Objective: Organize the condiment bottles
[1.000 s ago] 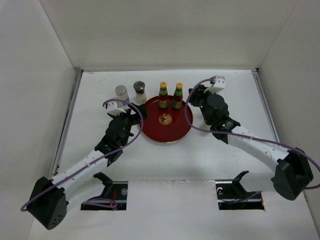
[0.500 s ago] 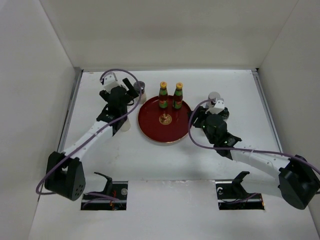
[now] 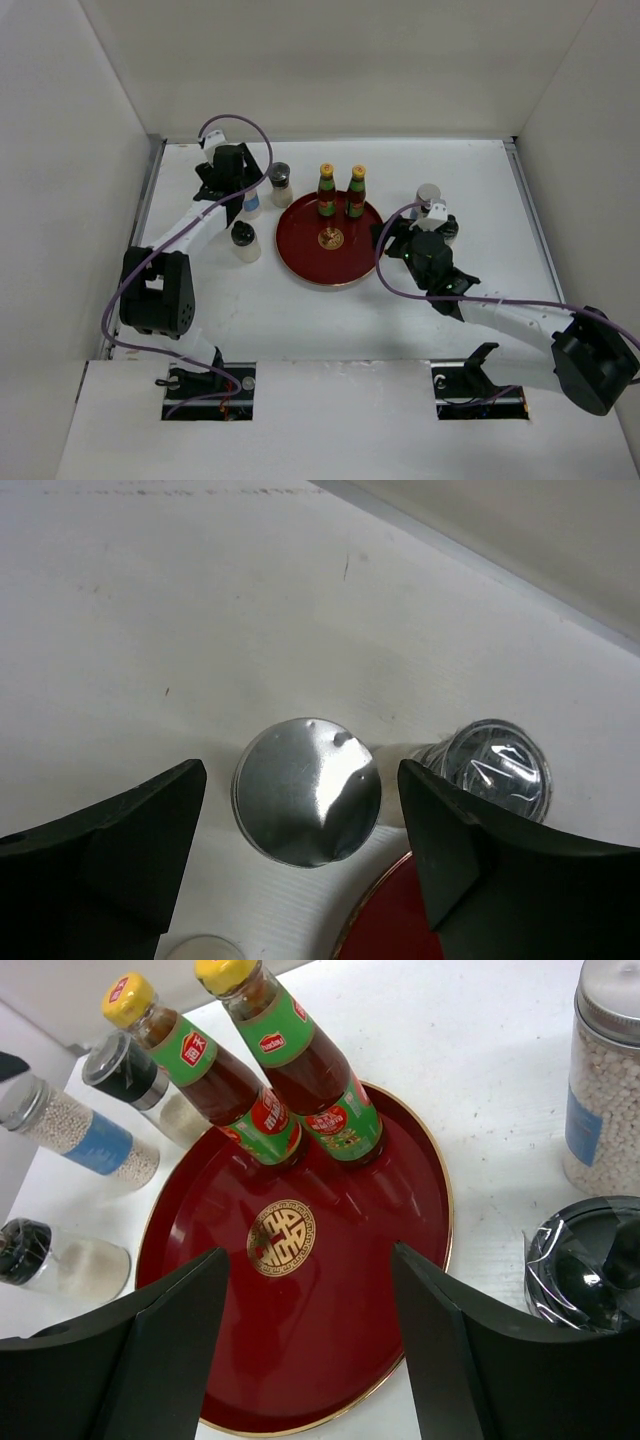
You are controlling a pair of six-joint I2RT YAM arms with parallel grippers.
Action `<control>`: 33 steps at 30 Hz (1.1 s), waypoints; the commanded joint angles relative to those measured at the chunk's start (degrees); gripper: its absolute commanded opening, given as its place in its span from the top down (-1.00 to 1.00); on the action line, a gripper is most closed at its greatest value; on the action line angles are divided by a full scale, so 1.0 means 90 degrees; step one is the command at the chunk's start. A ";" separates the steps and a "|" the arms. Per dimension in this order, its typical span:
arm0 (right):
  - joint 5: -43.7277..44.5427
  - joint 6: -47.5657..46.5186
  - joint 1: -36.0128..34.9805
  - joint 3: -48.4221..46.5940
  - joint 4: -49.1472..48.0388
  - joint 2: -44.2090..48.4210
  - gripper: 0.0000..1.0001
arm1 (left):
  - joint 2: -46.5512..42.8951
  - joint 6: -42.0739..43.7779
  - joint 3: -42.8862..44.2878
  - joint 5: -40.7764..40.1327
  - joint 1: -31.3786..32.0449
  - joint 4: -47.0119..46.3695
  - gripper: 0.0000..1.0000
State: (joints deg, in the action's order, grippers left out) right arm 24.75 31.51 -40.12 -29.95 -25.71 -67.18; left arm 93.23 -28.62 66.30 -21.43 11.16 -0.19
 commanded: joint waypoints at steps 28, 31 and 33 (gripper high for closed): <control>0.0013 -0.0082 -0.0030 -0.0099 -0.0453 -0.0017 -0.46 | -0.2292 0.0514 -0.0444 -0.1027 0.0756 -0.0888 0.36; 0.0033 -0.0044 -0.0010 -0.0041 -0.0502 0.0003 -0.47 | -0.2331 0.0592 -0.0258 -0.0910 0.1059 -0.0751 0.36; 0.0013 -0.0024 0.0010 -0.0050 -0.0434 0.0003 -0.46 | -0.2351 0.0660 -0.0228 -0.0890 0.1400 -0.0731 0.36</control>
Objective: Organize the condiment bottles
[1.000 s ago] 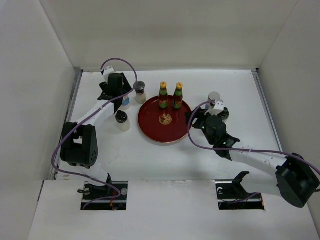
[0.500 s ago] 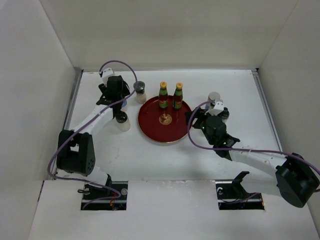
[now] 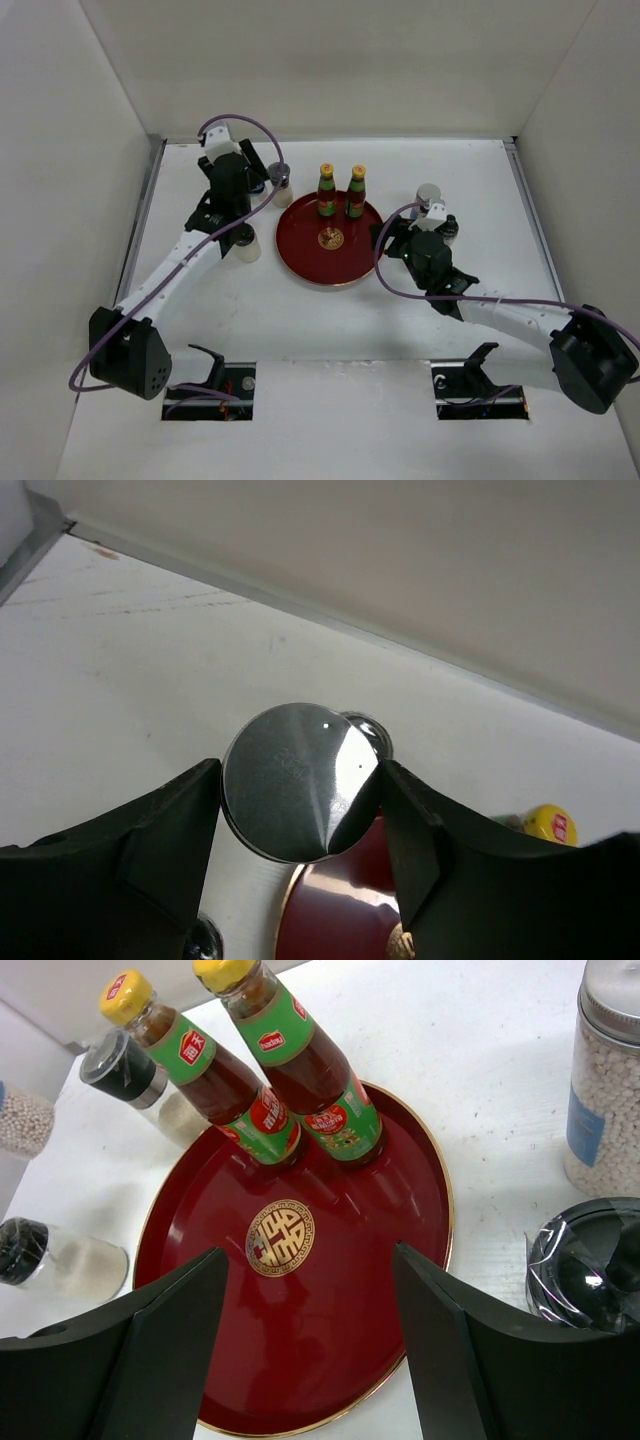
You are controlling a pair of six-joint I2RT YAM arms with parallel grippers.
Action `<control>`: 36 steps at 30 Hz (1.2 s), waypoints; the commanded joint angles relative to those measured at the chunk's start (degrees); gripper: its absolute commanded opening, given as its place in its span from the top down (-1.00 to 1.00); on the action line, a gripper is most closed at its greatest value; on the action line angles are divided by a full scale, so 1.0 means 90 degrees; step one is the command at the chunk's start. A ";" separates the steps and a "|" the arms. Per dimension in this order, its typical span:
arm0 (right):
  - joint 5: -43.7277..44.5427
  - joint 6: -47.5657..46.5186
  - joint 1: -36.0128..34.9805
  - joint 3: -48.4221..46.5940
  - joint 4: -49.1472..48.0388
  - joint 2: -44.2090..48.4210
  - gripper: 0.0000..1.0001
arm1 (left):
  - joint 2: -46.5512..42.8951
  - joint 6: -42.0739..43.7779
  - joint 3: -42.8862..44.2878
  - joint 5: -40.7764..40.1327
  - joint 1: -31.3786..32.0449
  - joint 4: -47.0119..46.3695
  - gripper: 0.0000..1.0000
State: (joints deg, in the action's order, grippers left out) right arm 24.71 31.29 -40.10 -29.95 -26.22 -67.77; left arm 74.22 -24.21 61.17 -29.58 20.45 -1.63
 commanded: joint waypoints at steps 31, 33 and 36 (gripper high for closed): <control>0.0106 0.0400 0.0652 0.0135 -0.0241 0.0215 -0.46 | 0.2106 0.0307 0.0186 -0.0053 0.2889 -0.1528 -0.06; 0.0048 0.0449 0.0652 0.0145 -0.0251 0.0176 -0.47 | 0.1989 0.0346 0.0108 -0.0140 0.2889 -0.1547 -0.29; 0.0067 0.0391 0.0652 0.0125 -0.0231 0.0215 -0.49 | 0.1784 0.0375 -0.0009 -0.0190 0.2889 -0.1606 -0.46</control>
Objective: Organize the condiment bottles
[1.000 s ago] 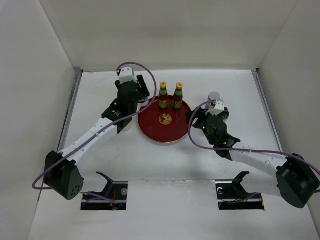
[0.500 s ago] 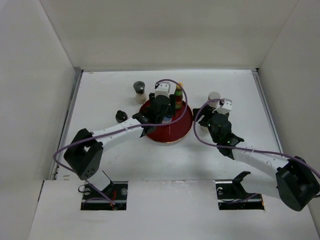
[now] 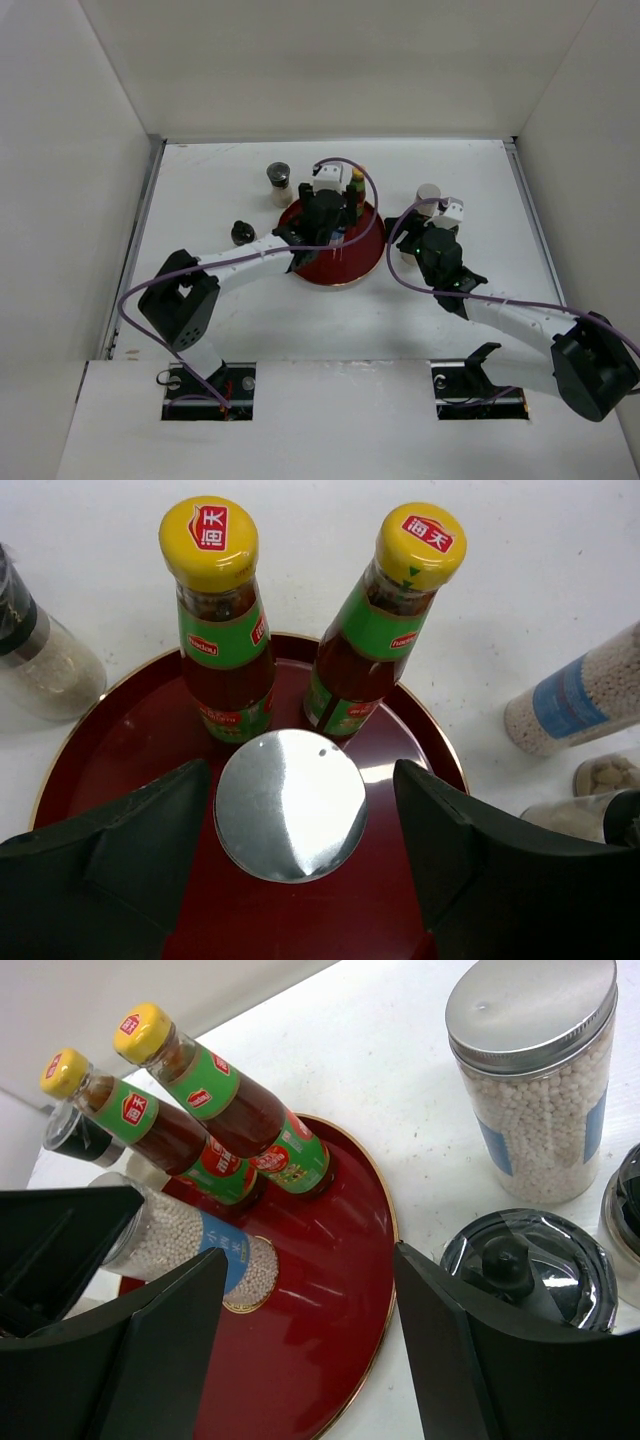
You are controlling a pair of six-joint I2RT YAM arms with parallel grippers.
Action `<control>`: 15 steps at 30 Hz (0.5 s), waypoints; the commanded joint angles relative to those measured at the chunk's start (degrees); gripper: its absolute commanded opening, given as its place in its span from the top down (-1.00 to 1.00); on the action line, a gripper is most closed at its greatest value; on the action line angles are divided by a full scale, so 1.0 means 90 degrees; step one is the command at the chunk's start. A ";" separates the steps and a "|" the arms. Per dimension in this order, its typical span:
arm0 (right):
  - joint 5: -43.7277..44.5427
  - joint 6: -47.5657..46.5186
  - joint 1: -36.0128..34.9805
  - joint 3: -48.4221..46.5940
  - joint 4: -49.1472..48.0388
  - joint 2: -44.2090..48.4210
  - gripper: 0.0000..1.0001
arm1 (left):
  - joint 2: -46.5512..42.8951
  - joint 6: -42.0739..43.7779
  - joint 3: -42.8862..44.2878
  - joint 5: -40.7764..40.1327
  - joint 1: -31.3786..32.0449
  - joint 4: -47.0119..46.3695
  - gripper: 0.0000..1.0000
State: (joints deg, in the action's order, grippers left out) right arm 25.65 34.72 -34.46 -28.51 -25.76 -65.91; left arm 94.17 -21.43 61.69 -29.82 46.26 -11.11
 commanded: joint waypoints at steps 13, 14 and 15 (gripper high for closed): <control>-0.0008 0.0010 0.0025 0.0004 -0.0302 0.0097 -0.49 | -0.1821 -0.0001 -0.0253 -0.0251 -0.1032 -0.0104 -0.57; 0.0011 -0.0010 0.0025 0.0004 -0.0302 0.0087 -0.49 | -0.1782 -0.0098 -0.0147 -0.0193 -0.1275 0.0081 -0.59; 0.0011 0.0009 0.0025 0.0004 -0.0302 0.0077 -0.49 | -0.1666 -0.0157 0.0038 -0.0086 -0.1510 0.0334 -0.62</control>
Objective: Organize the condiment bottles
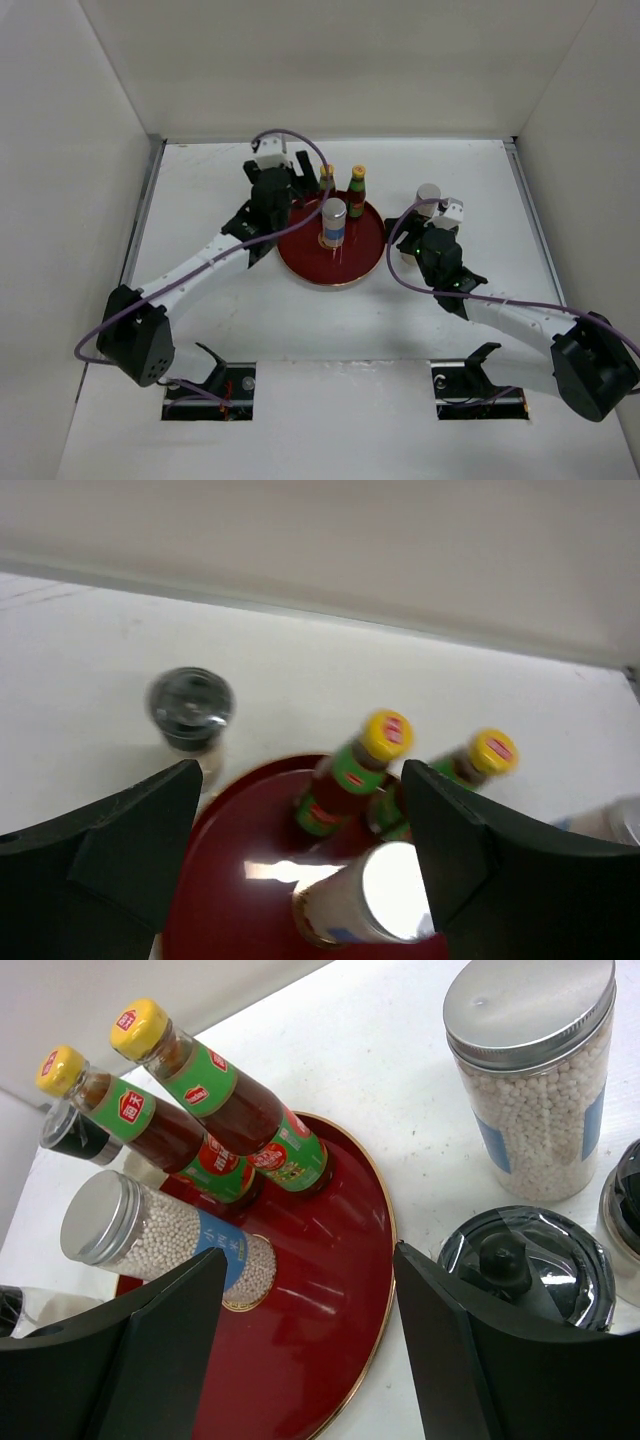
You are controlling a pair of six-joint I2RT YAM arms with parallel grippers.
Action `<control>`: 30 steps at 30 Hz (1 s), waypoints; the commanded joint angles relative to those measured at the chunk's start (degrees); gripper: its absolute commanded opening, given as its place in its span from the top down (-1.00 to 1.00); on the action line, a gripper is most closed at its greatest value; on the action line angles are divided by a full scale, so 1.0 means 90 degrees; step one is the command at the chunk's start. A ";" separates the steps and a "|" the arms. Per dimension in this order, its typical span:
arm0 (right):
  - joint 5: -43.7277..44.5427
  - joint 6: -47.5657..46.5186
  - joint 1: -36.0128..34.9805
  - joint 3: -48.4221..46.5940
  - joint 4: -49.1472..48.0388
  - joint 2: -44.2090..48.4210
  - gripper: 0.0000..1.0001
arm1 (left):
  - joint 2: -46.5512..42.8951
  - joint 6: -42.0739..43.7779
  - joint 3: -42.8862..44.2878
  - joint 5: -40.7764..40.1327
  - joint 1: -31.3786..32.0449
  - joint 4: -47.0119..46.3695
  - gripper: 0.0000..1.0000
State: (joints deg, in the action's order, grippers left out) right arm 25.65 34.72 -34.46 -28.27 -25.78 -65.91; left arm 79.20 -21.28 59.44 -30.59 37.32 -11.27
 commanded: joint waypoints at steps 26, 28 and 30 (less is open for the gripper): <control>0.0021 -0.0157 -0.0229 -0.0091 -0.0436 -0.0040 -0.53 | 0.3143 -0.0175 0.2907 0.1563 -0.2013 0.1828 -0.49; 0.0041 -0.0186 -0.0239 -0.0062 -0.0475 -0.0011 -0.53 | 0.3289 -0.0165 0.3024 0.1543 -0.2023 0.1877 -0.44; 0.0012 -0.0137 -0.0239 -0.0052 -0.0475 -0.0030 -0.53 | 0.3378 -0.0136 0.3073 0.1543 -0.2023 0.1896 -0.38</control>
State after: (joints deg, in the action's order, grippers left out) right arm 25.67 33.91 -35.92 -28.23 -26.26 -66.46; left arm 109.08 -23.31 84.31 -16.10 19.51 6.07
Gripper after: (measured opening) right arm 0.764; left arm 0.697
